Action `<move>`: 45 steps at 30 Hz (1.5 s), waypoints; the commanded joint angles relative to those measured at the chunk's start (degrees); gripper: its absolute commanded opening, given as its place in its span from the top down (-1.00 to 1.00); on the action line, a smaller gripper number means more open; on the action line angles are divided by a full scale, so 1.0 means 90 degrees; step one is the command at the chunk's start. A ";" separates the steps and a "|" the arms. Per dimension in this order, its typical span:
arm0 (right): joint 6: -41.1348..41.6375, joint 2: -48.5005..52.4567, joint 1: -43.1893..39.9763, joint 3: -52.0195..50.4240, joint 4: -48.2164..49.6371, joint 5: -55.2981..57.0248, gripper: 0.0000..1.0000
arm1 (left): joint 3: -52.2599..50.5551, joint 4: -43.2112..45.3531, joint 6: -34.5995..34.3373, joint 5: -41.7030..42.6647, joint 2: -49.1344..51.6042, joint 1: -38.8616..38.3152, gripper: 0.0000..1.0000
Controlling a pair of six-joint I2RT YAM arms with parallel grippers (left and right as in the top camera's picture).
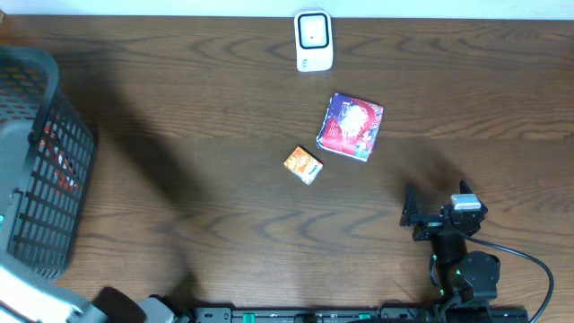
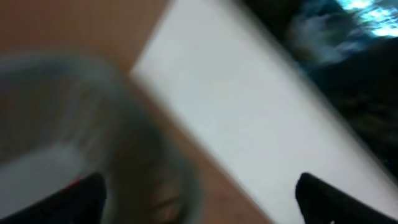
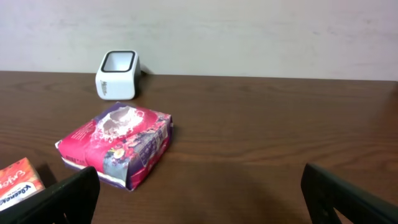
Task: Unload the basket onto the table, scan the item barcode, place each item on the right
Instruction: 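Reach the left gripper into the basket and grasp a red stick packet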
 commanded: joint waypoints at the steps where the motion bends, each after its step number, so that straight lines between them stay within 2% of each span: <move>1: 0.0068 -0.0022 0.0039 -0.0010 -0.0027 -0.0012 -0.99 | -0.0437 -0.0313 0.0301 -0.1685 0.0787 -0.0151 -0.96; 8: 0.0068 -0.0022 0.0039 -0.0010 -0.0024 -0.0012 -0.99 | -0.0731 -0.0784 0.0418 -0.1724 0.2212 -0.0209 -0.96; 13: 0.0068 -0.0022 0.0039 -0.0010 -0.0027 -0.0012 -0.99 | -0.0731 -0.0780 0.0629 -0.1666 0.3206 -0.0221 -0.96; 23: 0.0068 -0.0022 0.0039 -0.0010 -0.0027 -0.0012 -0.98 | -0.0731 -0.0563 0.1566 -0.1676 0.4206 -0.0653 -1.00; 25: 0.0068 -0.0022 0.0039 -0.0010 -0.0027 -0.0012 -0.98 | -0.0731 -0.0483 0.1639 -0.1736 0.4296 -0.0758 -0.87; 26: 0.0068 -0.0022 0.0039 -0.0010 -0.0027 -0.0012 -0.98 | -0.0731 -0.0464 0.1649 -0.1841 0.4330 -0.0809 -0.80; 27: 0.0068 -0.0022 0.0039 -0.0010 -0.0027 -0.0012 -0.99 | -0.0736 -0.0466 0.1649 -0.2118 0.4376 -0.0872 -0.64; 29: 0.0068 -0.0022 0.0039 -0.0010 -0.0027 -0.0012 -0.99 | -0.0736 -0.0576 0.1649 -0.2698 0.4439 -0.0950 -0.51; 33: 0.0068 -0.0022 0.0039 -0.0010 -0.0027 -0.0012 -0.98 | -0.0821 -0.0899 0.1654 -0.3944 0.4592 -0.1018 -0.48; 37: 0.0068 -0.0022 0.0039 -0.0010 -0.0027 -0.0012 -0.99 | -0.1192 -0.0984 0.1654 -0.4364 0.4690 -0.0998 -0.47; 40: 0.0068 -0.0022 0.0039 -0.0010 -0.0027 -0.0012 -0.98 | -0.1367 -0.0964 0.1651 -0.4364 0.4690 -0.0986 0.59; 41: 0.0068 -0.0022 0.0039 -0.0010 -0.0027 -0.0012 -0.99 | -0.1358 -0.0971 0.1651 -0.4367 0.4685 -0.0986 0.85; 45: 0.0068 -0.0022 0.0039 -0.0010 -0.0027 -0.0012 -0.99 | -0.0986 -0.1430 0.1644 -0.4335 0.4486 -0.0988 0.86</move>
